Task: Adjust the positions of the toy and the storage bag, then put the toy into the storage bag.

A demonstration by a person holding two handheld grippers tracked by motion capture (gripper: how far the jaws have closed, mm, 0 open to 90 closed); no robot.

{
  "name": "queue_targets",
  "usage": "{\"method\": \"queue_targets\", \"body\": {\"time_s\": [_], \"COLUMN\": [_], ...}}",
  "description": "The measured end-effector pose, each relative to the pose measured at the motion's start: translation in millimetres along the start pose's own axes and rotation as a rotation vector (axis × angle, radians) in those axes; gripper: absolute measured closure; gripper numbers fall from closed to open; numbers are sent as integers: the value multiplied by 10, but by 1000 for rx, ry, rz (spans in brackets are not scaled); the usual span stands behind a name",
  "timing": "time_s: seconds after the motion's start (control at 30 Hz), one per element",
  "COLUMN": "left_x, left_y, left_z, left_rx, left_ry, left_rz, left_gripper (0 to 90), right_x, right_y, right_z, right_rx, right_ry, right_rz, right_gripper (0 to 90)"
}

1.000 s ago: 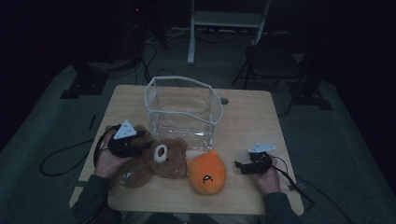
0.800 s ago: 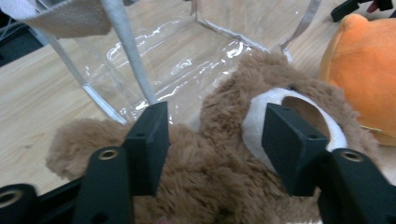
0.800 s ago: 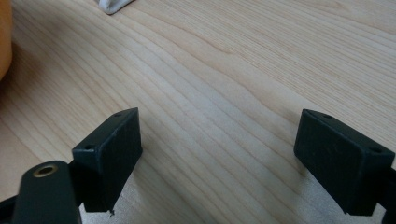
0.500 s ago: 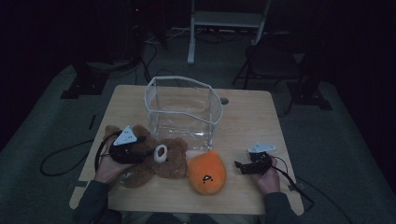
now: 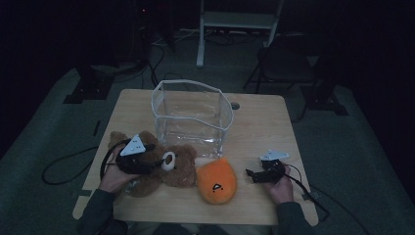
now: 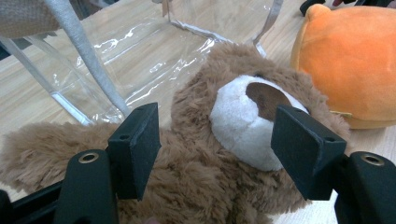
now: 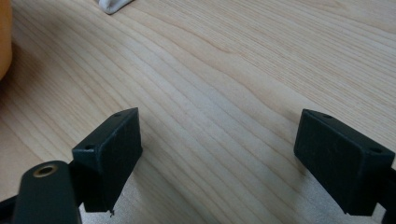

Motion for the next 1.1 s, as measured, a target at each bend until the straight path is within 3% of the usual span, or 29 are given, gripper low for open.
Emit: {"method": "queue_targets", "body": {"time_s": [0.57, 0.83, 0.97, 1.1], "left_x": [-22, -72, -113, -204], "left_y": [-2, 64, 93, 143], "left_z": [-41, -35, -27, -27], "left_rx": [-8, -19, -29, -40], "left_ry": [-25, -31, -48, -75], "left_rz": [-10, -62, -77, -120], "left_gripper": [289, 262, 227, 189], "right_x": [0, 0, 0, 0], "right_y": [0, 0, 0, 0], "right_z": [0, 0, 0, 0], "right_rx": [0, 0, 0, 0], "right_ry": [0, 0, 0, 0], "right_rz": [0, 0, 0, 0], "right_gripper": [144, 144, 144, 144]}}
Point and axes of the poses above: each handheld gripper's, and its own axes: x roughly backward along the jaws, z roughly out of its top, y roughly to its right, the point moved 5 cm from there along -x, roughly forward along the jaws, and after that the axes turned 14 degrees about y, right-handed, at the moved point
